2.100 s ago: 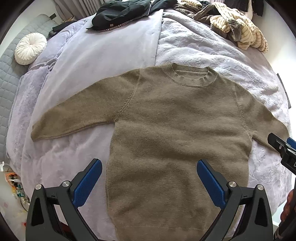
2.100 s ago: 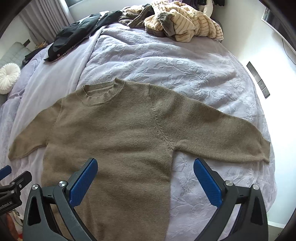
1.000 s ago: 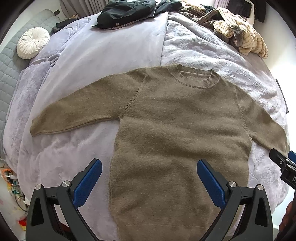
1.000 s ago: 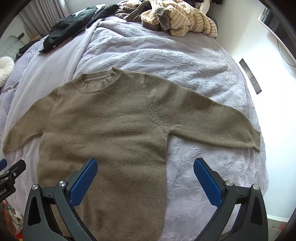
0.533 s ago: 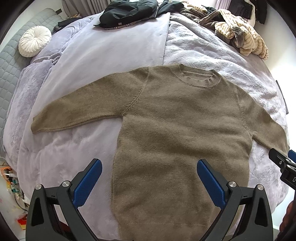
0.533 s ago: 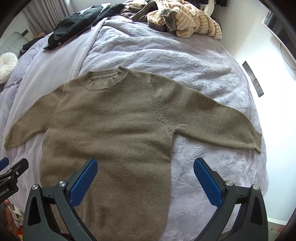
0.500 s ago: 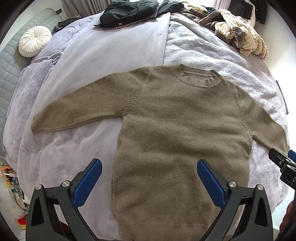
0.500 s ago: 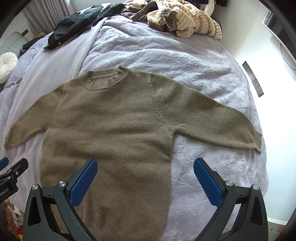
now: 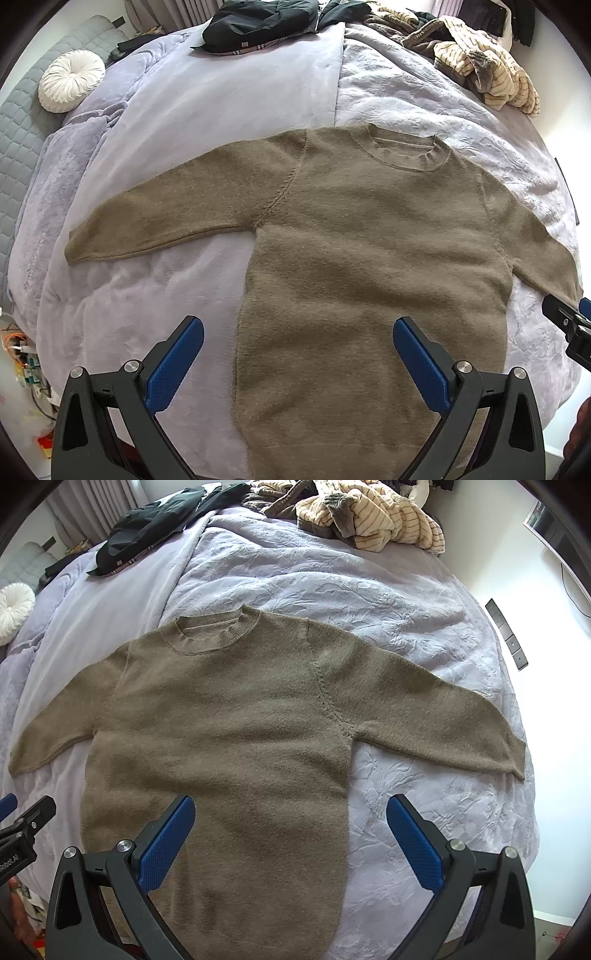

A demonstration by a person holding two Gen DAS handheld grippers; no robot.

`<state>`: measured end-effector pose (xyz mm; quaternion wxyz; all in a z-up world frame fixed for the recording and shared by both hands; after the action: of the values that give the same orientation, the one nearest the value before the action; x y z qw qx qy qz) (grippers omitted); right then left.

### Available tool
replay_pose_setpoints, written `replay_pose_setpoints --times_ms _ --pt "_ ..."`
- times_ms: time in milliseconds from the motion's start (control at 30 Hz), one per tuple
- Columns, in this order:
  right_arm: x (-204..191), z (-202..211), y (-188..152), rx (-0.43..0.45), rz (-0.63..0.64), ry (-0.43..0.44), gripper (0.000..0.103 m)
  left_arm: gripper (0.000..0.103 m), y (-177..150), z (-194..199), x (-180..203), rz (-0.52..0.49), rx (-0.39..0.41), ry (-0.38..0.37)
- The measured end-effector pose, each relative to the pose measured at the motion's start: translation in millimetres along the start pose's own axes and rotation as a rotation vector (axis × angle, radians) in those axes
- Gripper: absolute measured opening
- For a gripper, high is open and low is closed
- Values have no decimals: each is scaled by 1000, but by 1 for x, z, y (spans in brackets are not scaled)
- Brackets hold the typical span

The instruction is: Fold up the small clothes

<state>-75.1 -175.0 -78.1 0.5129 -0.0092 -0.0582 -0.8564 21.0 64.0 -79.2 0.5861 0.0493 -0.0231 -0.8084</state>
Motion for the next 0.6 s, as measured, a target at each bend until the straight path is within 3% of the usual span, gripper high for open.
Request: replay_pose_setpoints --times_ms 600 --pt "-8 -11 7 -9 -26 2 103 103 1 -21 -28 20 -23 1"
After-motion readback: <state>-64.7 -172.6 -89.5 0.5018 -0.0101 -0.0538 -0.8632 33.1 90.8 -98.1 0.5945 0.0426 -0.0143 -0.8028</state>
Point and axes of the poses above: each gripper's, at about its wrist camera, not at the fingertips, and z roughly against the way its jaws point, x to its right, y to its top, the point moved 7 cm from there along -z, roughly the way its jaws point, and after that the axes turned 9 degrees about -x, right-handed, at the moved point
